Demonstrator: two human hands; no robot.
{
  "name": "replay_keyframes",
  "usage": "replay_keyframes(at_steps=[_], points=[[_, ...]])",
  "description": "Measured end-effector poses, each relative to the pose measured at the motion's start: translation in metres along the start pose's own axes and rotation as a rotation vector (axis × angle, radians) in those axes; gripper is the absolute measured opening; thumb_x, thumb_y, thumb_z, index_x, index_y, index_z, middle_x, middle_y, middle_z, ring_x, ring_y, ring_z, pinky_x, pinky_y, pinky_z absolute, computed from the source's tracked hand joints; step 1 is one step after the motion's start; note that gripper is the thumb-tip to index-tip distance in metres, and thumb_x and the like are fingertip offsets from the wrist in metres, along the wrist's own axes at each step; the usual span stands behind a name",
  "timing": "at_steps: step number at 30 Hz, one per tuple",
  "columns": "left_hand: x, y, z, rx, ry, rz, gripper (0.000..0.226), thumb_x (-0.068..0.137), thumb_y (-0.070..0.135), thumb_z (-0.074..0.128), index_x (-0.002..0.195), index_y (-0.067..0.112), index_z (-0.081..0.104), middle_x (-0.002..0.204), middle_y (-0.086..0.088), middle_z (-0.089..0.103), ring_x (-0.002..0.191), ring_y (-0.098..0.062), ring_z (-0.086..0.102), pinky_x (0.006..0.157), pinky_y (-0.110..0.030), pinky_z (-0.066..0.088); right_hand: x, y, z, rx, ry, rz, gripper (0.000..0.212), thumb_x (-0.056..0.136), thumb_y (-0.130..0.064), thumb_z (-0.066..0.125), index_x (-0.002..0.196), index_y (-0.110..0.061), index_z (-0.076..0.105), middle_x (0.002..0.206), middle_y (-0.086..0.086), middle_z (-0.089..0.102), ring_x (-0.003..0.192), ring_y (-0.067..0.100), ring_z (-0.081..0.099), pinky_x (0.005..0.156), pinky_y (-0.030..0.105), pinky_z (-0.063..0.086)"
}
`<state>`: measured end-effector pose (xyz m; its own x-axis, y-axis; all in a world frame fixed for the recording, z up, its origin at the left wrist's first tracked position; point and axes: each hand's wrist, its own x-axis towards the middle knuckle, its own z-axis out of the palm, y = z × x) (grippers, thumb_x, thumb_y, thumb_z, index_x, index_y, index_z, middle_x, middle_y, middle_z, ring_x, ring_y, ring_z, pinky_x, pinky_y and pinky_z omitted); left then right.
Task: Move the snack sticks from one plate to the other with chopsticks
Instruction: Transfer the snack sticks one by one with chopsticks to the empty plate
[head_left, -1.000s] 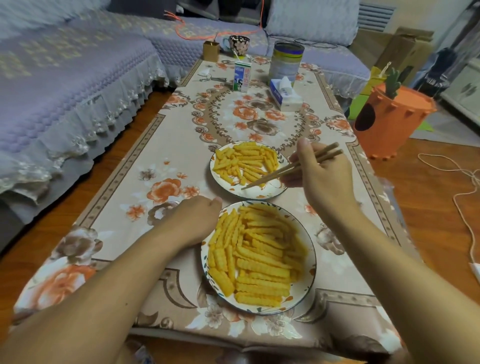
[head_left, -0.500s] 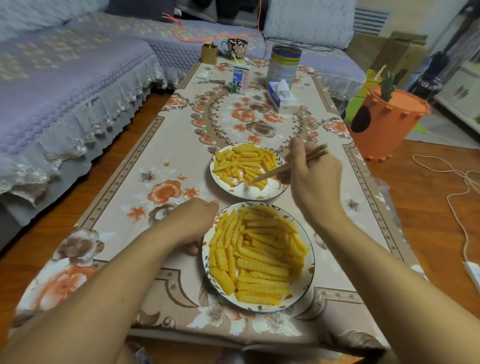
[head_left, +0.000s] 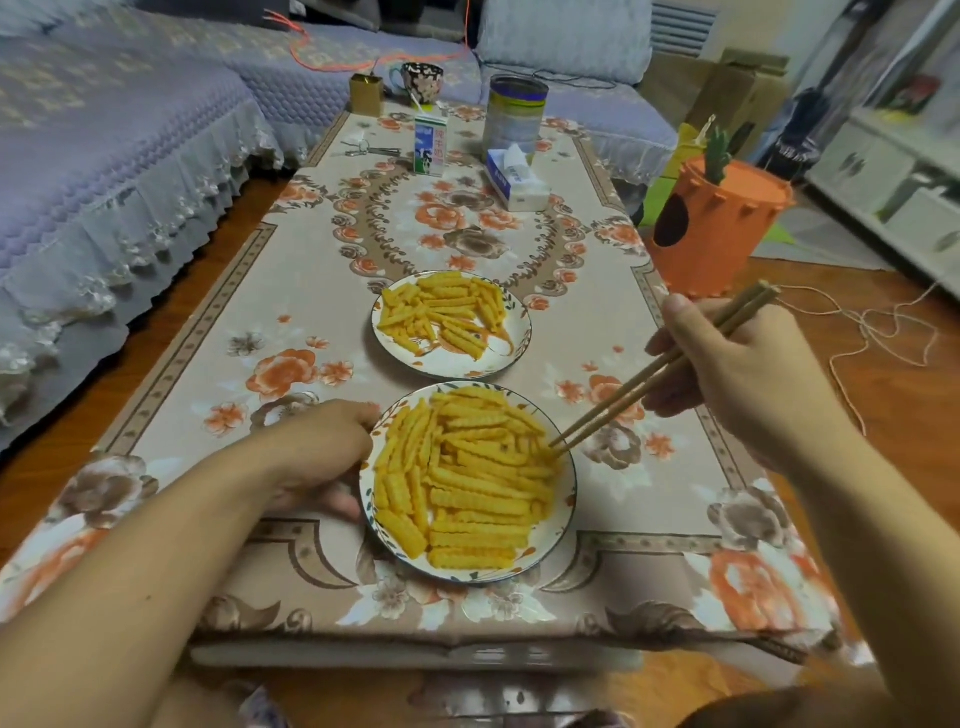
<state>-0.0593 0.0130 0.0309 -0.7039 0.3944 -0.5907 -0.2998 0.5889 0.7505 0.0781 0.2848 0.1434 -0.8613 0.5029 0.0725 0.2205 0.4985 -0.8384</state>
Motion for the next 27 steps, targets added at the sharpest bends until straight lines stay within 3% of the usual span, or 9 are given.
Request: replay_keyframes(at_steps=[3, 4, 7, 10, 13, 16, 22, 25, 27], points=[[-0.004, 0.004, 0.005, 0.177, 0.119, 0.093, 0.033, 0.095, -0.006, 0.046, 0.092, 0.018, 0.069, 0.079, 0.000, 0.069, 0.059, 0.002, 0.070, 0.044, -0.017, 0.052, 0.003, 0.001, -0.010, 0.077, 0.039, 0.004, 0.041, 0.106, -0.034, 0.051, 0.089, -0.001, 0.068, 0.066, 0.014, 0.071, 0.057, 0.027, 0.073, 0.053, 0.030, 0.061], [-0.005, 0.006, 0.005, 0.262, 0.163, 0.121, 0.031, 0.095, -0.003, 0.049, 0.088, 0.021, 0.066, 0.078, 0.003, 0.066, 0.057, 0.005, 0.067, 0.044, -0.016, 0.049, 0.005, 0.001, -0.012, 0.117, 0.069, 0.006, 0.041, 0.106, -0.033, 0.050, 0.089, 0.000, 0.068, 0.067, 0.017, 0.070, 0.057, 0.028, 0.072, 0.053, 0.032, 0.062], [-0.001, 0.005, 0.005, 0.433, 0.178, 0.148, 0.017, 0.093, 0.011, 0.052, 0.097, 0.015, 0.068, 0.093, -0.005, 0.070, 0.090, -0.018, 0.069, 0.072, -0.031, 0.052, 0.015, 0.004, -0.011, 0.195, 0.170, -0.005, 0.041, 0.107, -0.032, 0.049, 0.090, 0.001, 0.067, 0.072, 0.019, 0.070, 0.060, 0.031, 0.073, 0.058, 0.038, 0.064], [-0.001, 0.002, 0.003, 0.440, 0.183, 0.155, 0.019, 0.093, 0.012, 0.053, 0.101, 0.017, 0.069, 0.099, -0.002, 0.071, 0.095, -0.020, 0.065, 0.084, -0.031, 0.052, 0.026, 0.006, 0.004, 0.307, 0.196, -0.012, 0.039, 0.108, -0.030, 0.050, 0.089, -0.002, 0.068, 0.072, 0.016, 0.072, 0.064, 0.032, 0.074, 0.063, 0.039, 0.065], [-0.004, -0.001, -0.003, 0.460, 0.205, 0.148, 0.018, 0.096, 0.011, 0.053, 0.101, 0.020, 0.067, 0.092, 0.003, 0.066, 0.086, -0.017, 0.058, 0.075, -0.026, 0.044, 0.032, 0.002, 0.030, 0.392, 0.148, -0.018, 0.036, 0.108, -0.028, 0.049, 0.095, -0.002, 0.069, 0.080, 0.019, 0.073, 0.070, 0.031, 0.076, 0.066, 0.037, 0.065], [-0.004, -0.008, -0.018, 0.504, 0.240, 0.134, 0.018, 0.095, 0.014, 0.054, 0.102, 0.021, 0.069, 0.083, 0.009, 0.056, 0.092, -0.022, 0.053, 0.082, -0.029, 0.038, 0.041, -0.006, 0.064, 0.382, 0.067, -0.058, 0.034, 0.108, -0.026, 0.049, 0.098, -0.002, 0.070, 0.084, 0.020, 0.074, 0.073, 0.030, 0.077, 0.068, 0.036, 0.065], [-0.005, -0.019, -0.030, 0.383, 0.207, 0.170, 0.026, 0.095, 0.009, 0.050, 0.105, 0.023, 0.071, 0.088, 0.010, 0.062, 0.079, -0.009, 0.060, 0.070, -0.029, 0.050, 0.070, -0.022, 0.128, 0.277, 0.016, -0.132, 0.035, 0.107, -0.030, 0.052, 0.095, -0.001, 0.069, 0.080, 0.022, 0.073, 0.064, 0.025, 0.075, 0.062, 0.036, 0.064], [-0.006, -0.019, -0.031, 0.225, 0.177, 0.160, 0.029, 0.097, 0.005, 0.047, 0.102, 0.020, 0.070, 0.090, 0.004, 0.065, 0.065, -0.001, 0.067, 0.049, -0.018, 0.053, 0.074, -0.024, 0.148, 0.253, 0.018, -0.101, 0.038, 0.106, -0.031, 0.054, 0.091, 0.001, 0.068, 0.075, 0.022, 0.072, 0.061, 0.029, 0.074, 0.063, 0.044, 0.065], [-0.009, -0.020, -0.031, 0.113, 0.139, 0.126, 0.030, 0.096, 0.003, 0.045, 0.103, 0.017, 0.072, 0.090, -0.002, 0.069, 0.064, -0.009, 0.072, 0.051, -0.030, 0.060, 0.071, -0.023, 0.152, 0.229, 0.026, -0.088, 0.039, 0.107, -0.032, 0.052, 0.087, -0.003, 0.068, 0.073, 0.019, 0.072, 0.061, 0.029, 0.074, 0.065, 0.045, 0.064]])
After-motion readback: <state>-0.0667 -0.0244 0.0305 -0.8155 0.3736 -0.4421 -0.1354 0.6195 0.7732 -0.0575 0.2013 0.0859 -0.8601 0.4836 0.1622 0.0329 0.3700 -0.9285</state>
